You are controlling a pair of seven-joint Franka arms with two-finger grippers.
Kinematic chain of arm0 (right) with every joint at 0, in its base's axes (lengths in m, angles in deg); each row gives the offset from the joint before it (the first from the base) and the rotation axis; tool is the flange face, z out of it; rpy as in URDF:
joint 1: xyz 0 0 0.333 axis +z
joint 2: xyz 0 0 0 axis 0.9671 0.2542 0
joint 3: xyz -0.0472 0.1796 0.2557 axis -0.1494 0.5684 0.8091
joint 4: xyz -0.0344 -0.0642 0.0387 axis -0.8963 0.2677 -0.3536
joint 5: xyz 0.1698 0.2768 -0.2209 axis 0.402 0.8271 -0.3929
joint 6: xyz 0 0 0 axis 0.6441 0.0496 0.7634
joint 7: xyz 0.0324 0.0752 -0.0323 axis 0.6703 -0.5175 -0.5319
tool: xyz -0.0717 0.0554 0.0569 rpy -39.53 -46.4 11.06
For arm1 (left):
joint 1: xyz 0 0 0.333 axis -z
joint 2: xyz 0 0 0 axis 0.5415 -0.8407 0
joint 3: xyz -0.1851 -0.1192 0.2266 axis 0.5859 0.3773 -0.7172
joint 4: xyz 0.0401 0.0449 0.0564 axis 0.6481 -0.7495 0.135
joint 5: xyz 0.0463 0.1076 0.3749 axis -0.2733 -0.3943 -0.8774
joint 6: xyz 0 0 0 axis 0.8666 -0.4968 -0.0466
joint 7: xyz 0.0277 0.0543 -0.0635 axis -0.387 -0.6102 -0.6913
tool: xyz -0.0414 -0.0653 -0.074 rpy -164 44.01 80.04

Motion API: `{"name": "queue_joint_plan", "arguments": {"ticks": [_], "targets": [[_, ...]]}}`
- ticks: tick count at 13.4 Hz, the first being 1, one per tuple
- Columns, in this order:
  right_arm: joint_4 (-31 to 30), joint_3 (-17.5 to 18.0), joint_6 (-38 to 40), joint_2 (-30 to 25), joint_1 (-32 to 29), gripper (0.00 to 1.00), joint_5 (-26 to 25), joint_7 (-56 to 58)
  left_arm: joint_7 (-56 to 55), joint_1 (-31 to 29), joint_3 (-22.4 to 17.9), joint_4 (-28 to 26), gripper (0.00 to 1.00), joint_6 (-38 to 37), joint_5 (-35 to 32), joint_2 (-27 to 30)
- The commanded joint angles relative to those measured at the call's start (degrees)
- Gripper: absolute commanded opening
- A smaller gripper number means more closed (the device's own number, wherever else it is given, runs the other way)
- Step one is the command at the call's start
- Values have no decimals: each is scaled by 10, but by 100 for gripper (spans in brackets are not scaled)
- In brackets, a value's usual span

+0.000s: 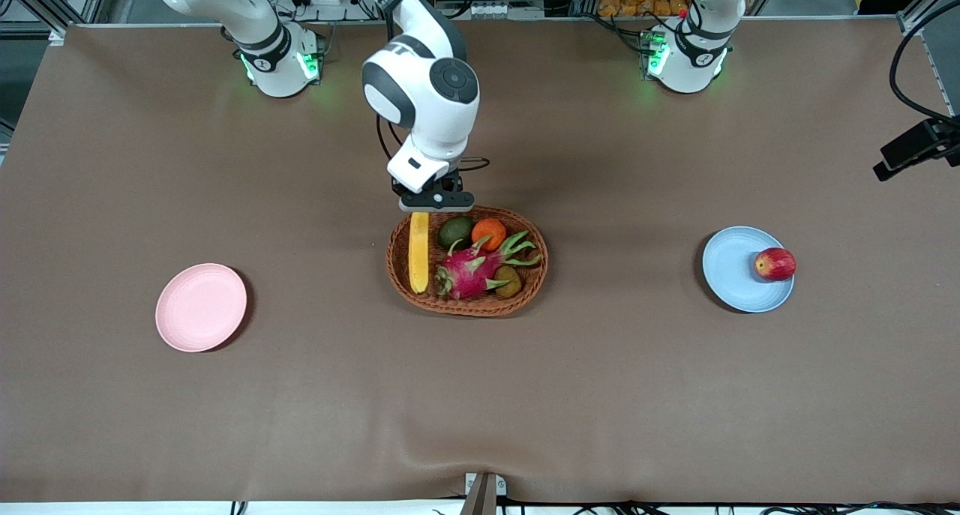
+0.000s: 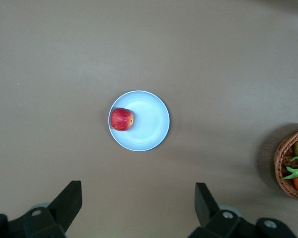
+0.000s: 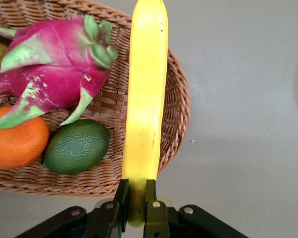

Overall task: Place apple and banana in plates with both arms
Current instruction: 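Lift the yellow banana with the right gripper toward the pink plate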

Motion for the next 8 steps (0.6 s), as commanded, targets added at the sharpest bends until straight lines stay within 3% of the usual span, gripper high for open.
{"name": "queue_joint_plan", "arguments": {"ticks": [1, 8], "targets": [[-8, 3, 9, -30, -30, 0, -17, -7, -20, -7, 1, -7, 100, -10, 12, 12], [-21, 2, 53, -65, -154, 0, -18, 20, -20, -9, 0, -5, 100, 3, 6, 6]]}}
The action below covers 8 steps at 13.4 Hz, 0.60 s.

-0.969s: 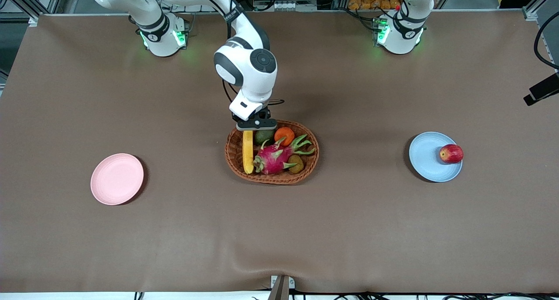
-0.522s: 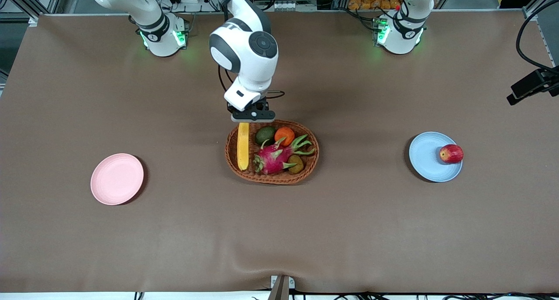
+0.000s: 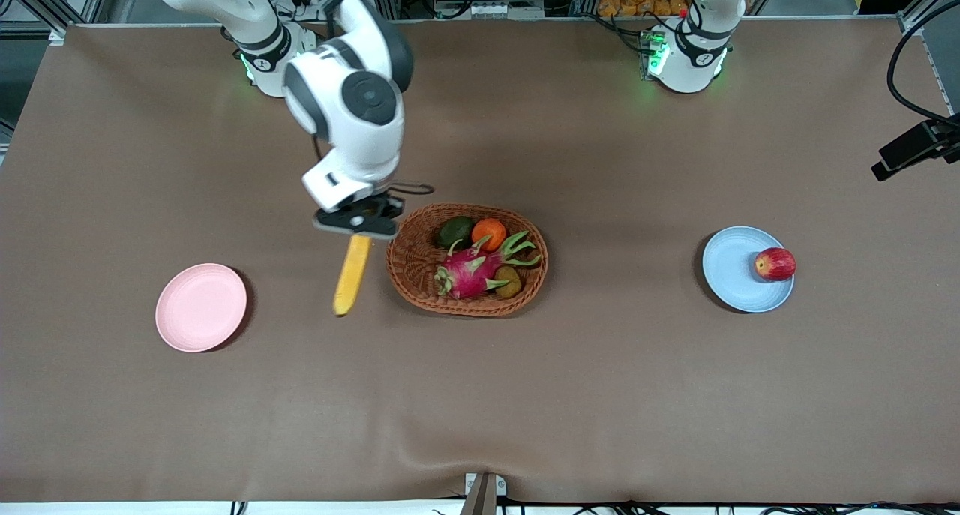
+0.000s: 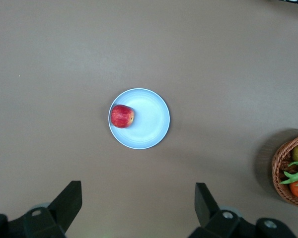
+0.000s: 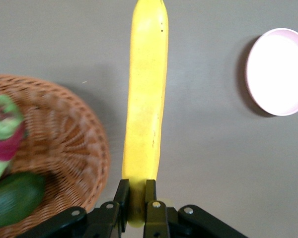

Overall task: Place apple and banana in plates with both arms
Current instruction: 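Lift the yellow banana with the right gripper toward the pink plate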

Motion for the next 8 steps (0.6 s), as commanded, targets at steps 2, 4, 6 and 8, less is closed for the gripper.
{"name": "queue_joint_plan", "arguments": {"ticks": [2, 4, 6, 8], "targets": [[-20, 11, 4, -14, -89, 0, -15, 70, 3, -6, 1, -3, 100, 4, 7, 6], [-30, 11, 19, -14, -131, 0, -15, 123, 19, -5, 2, -3, 100, 3, 6, 7], [-31, 11, 29, -11, -173, 0, -15, 166, 20, -5, 2, -3, 100, 3, 9, 8], [-32, 11, 38, -5, -212, 0, -12, 209, 20, -5, 1, -3, 100, 1, 8, 10]]}}
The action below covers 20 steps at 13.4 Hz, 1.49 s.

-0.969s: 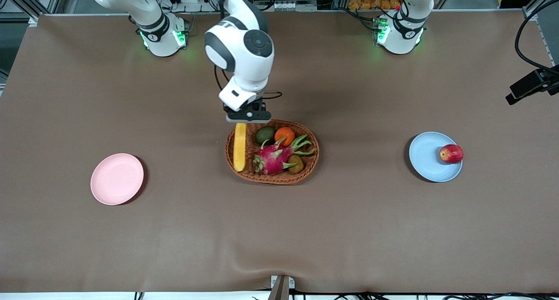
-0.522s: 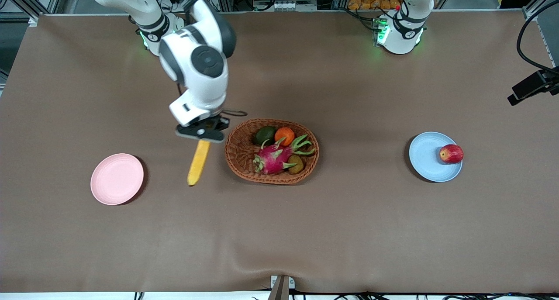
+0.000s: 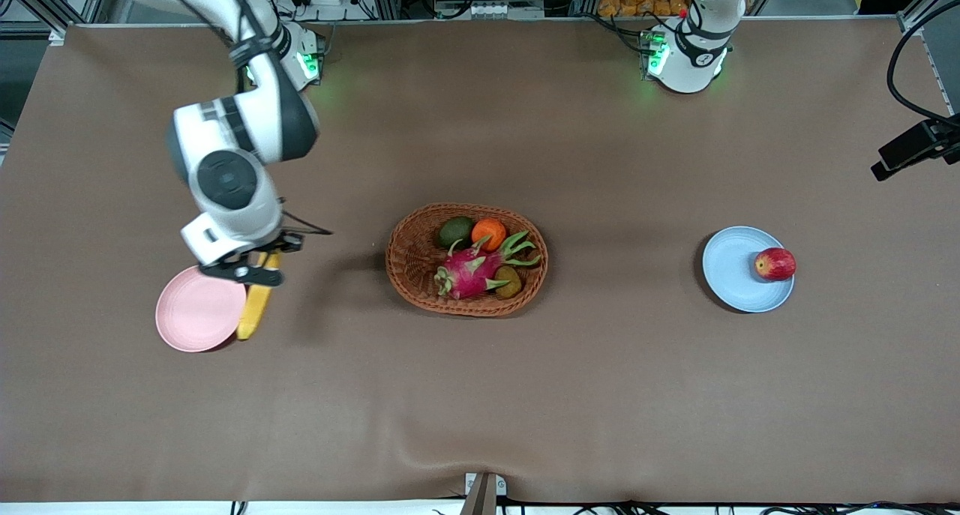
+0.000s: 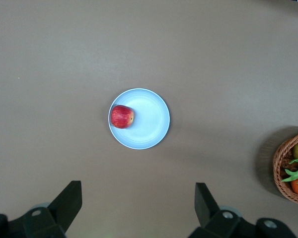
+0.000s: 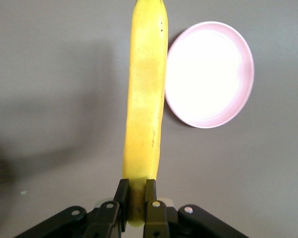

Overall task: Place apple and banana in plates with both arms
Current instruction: 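Lower the banana onto the pink plate and open the right gripper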

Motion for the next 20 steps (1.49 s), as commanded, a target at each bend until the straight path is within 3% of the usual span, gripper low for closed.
{"name": "queue_joint_plan", "arguments": {"ticks": [1, 4, 7, 8, 10, 11, 12, 13, 17, 20], "targets": [[-9, 12, 10, -3, -56, 0, -9, 59, 13, -7, 0, -1, 100, 1, 10, 10], [-9, 13, 2, 24, -122, 0, -6, 137, 14, 22, -12, -2, 100, 3, 8, 10], [-8, 13, -15, 55, -161, 0, 4, 181, 26, 176, -178, -5, 100, -8, 6, 18], [-8, 13, -35, 64, -170, 0, 4, 191, 30, 205, -207, -6, 100, -15, 7, 21], [-6, 13, -79, 84, -191, 0, 6, 232, 28, 304, -301, -8, 100, -25, 7, 32], [-5, 13, -85, 88, -193, 0, 10, 235, 28, 324, -318, -10, 100, -29, 7, 34], [-3, 12, -87, 89, -191, 35, 10, 236, 28, 328, -320, -14, 100, -33, 8, 35], [-2, 13, -89, 89, -191, 99, 12, 236, 28, 331, -320, -21, 100, -34, 8, 44], [9, 16, -80, 47, -187, 100, 25, 236, 28, 330, -311, -70, 100, -35, 15, 90], [9, 15, -67, -21, -193, 100, 104, 238, 26, 301, -280, -69, 100, -37, 34, 92]]}}
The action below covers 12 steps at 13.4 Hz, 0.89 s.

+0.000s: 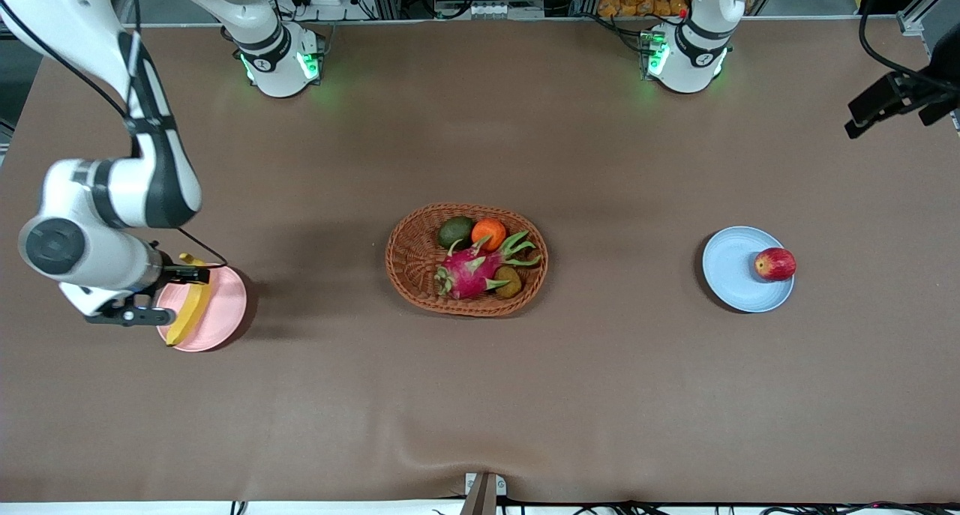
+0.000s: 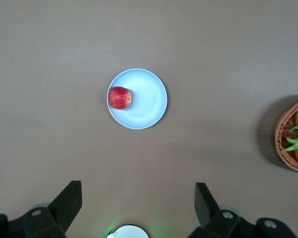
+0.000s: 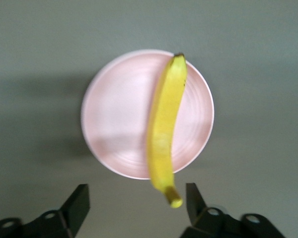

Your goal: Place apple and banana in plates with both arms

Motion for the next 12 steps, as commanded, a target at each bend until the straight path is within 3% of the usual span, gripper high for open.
{"name": "queue_joint_plan", "arguments": {"ticks": [1, 3, 8, 12], "targets": [[-14, 6, 42, -83, -14, 100, 48, 17, 5, -46, 38, -17, 100, -1, 21, 15], [-14, 6, 71, -129, -16, 100, 51, 40, 5, -68, 63, -17, 100, -1, 22, 17], [-7, 2, 140, -210, -47, 100, 80, 119, 4, -64, 60, -14, 100, -3, 21, 13], [50, -22, 259, -229, -45, 100, 80, 110, 7, -65, 60, -13, 100, -1, 30, 10]]}}
